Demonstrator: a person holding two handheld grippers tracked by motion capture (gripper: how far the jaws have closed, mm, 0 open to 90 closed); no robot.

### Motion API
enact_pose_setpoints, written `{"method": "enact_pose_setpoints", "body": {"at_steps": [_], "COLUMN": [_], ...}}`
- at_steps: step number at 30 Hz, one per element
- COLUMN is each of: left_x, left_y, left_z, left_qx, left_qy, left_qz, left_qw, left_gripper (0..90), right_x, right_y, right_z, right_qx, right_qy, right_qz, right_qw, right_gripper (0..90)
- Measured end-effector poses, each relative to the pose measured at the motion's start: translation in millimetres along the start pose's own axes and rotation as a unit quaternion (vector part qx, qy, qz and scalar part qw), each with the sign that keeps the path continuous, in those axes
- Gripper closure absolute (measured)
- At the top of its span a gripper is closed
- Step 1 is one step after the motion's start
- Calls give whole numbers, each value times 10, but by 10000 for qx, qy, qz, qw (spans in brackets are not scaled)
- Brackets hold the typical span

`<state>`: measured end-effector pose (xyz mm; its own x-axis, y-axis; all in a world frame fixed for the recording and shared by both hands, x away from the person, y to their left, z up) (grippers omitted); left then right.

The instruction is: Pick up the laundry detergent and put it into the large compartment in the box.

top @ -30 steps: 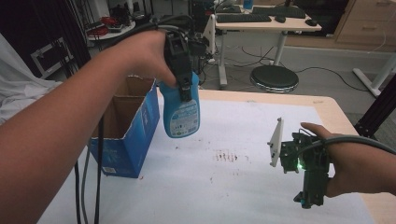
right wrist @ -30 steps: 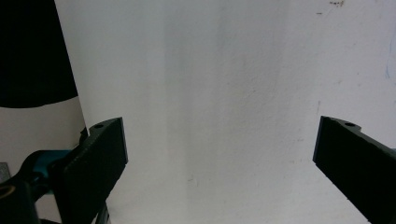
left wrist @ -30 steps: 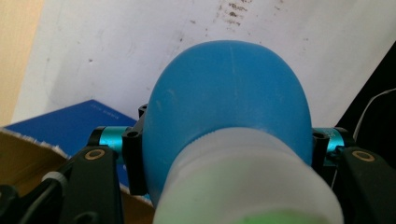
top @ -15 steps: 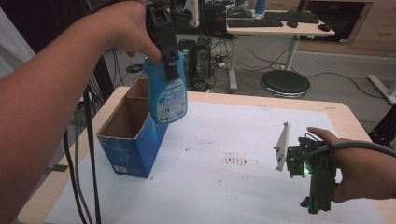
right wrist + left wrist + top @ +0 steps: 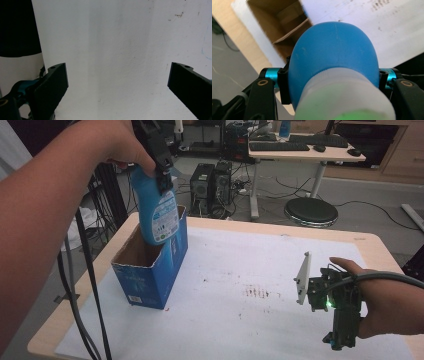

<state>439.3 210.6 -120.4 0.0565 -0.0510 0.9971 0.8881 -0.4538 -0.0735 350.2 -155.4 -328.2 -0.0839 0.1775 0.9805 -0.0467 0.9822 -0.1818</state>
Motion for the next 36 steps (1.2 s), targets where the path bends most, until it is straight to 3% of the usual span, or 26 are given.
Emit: {"method": "enact_pose_setpoints", "body": {"at_steps": [7, 14, 16, 20, 25, 32, 36], "left_x": [-91, -278, -351, -498, -658, -970, -1098], "left_y": [-89, -101, -95, -73, -45, 8, 18], "left_z": [212, 345, 364, 370, 374, 355, 364], "left_qx": [323, 451, 376, 12, -176, -819, -1061], "left_qy": [20, -34, -35, 47, 15, 165, 149], "left_qz": [59, 145, 166, 139, 216, 397, 461], "left_qw": [9995, 9989, 9991, 9999, 9996, 9957, 9932], "left_gripper": [379, 379, 378, 379, 379, 379, 379], "right_x": [5, 7, 7, 13, 13, 9, -4], "right_y": [16, 19, 23, 30, 34, 29, 23], "right_z": [-1, 3, 9, 13, 7, 30, 32], "right_qx": [7, -35, -46, -11, -27, -41, -49], "right_qy": [-15, -18, -15, -23, -1, -14, 8], "right_qz": [-2, 21, 25, 14, 39, 31, 42], "right_qw": [10000, 10000, 10000, 10000, 10000, 10000, 10000], "right_gripper": [20, 20, 20, 20, 20, 20, 20]}}
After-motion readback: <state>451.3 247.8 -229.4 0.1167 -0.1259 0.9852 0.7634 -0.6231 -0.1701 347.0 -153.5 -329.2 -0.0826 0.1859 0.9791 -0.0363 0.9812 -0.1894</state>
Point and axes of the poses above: each handheld gripper's, and its own axes: x roughly backward along the jaws, y roughly out of its top, z roughly to its left, the point moved 1 cm from there along -x, roughly forward along the jaws, and after that the axes turned 10 degrees about z, right-handed, at the moved point
